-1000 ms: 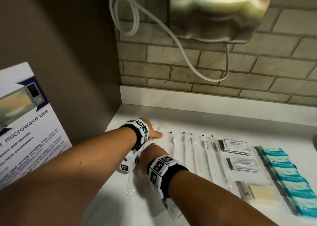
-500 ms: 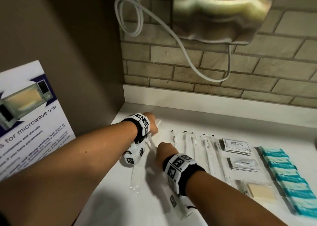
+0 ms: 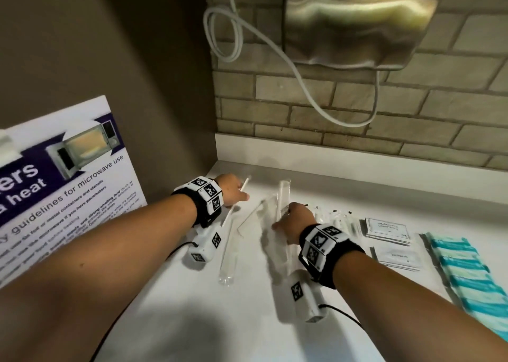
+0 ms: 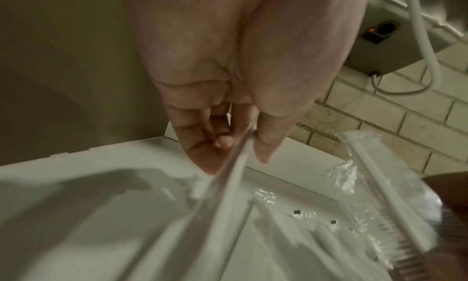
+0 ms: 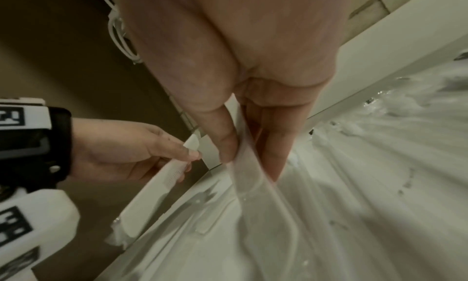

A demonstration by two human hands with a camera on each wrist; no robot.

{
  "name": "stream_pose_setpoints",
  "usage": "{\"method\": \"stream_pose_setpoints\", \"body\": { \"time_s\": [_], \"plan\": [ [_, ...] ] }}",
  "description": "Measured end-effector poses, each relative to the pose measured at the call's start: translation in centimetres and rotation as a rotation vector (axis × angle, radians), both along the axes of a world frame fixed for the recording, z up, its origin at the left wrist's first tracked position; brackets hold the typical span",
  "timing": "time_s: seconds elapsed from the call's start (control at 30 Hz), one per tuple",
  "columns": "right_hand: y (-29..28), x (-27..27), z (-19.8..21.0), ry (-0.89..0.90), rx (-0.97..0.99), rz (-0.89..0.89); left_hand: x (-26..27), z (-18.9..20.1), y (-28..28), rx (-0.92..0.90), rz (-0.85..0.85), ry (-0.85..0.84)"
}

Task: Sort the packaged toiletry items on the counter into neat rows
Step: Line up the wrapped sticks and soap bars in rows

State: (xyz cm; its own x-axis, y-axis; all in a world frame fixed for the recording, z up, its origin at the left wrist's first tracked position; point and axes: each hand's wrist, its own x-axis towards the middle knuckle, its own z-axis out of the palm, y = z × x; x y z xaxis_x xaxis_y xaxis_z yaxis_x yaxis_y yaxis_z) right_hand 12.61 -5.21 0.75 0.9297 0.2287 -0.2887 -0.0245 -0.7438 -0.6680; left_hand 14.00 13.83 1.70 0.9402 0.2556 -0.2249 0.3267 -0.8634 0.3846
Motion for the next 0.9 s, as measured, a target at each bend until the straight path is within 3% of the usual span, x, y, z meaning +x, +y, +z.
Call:
{"method": "stream_pose_setpoints", "body": {
  "time_s": [0.4, 0.63, 0.8, 0.9],
  "plan": [
    [3.3, 0.2, -0.3, -0.015, 0.023, 0.067, -3.4, -3.1, 3.5, 0.041, 0.198, 0.015],
    [3.4, 0.2, 0.1, -0.028, 0.002, -0.037, -1.8, -3.3, 4.0, 0.083, 0.091, 0.021],
    [2.1, -0.2, 0.3, -0.050, 0.018, -0.097, -1.1, -2.7, 1.2, 0.082, -0.093, -0.125],
    [1.3, -0.7, 0.7, -0.066, 0.030, -0.104, -1.0, -2.8, -1.5, 0.095, -0.191, -0.024]
  ]
}}
